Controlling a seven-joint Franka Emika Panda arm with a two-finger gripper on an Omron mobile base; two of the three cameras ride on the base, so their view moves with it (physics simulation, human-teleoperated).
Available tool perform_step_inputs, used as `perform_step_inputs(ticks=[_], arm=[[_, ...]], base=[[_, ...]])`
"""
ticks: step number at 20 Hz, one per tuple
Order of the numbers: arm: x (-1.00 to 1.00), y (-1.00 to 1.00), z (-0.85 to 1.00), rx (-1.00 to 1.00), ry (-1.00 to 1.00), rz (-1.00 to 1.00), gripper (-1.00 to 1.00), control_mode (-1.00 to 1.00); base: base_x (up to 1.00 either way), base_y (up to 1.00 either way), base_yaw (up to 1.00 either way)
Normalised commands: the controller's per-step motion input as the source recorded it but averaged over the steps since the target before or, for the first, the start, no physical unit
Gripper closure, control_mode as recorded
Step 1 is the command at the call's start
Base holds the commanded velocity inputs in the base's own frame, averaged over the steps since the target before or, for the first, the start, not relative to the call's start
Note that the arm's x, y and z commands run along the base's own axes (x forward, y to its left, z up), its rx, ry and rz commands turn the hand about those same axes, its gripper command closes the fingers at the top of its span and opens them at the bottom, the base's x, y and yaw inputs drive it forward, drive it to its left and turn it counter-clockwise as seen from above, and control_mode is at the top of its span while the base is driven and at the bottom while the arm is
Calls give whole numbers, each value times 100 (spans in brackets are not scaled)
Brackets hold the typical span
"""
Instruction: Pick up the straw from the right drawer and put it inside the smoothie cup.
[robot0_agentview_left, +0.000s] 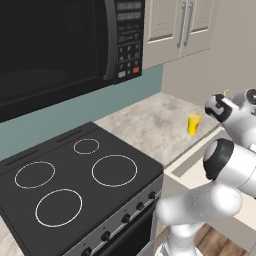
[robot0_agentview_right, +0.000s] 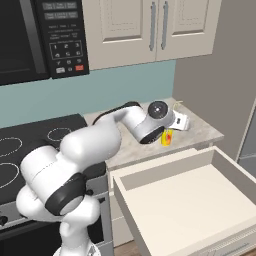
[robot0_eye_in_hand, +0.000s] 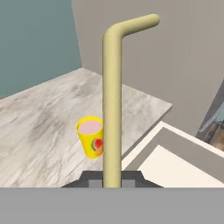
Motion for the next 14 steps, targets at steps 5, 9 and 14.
perform_step_inputs(ticks=[5,9,14], arm=[[21,-9,18,14,0,19,100,-100],[10,0,0,0,0,18,100,-100],[3,0,-5,0,0,13,100,-100]], base=[[0,0,0],[0,0,0],[0,0,0]])
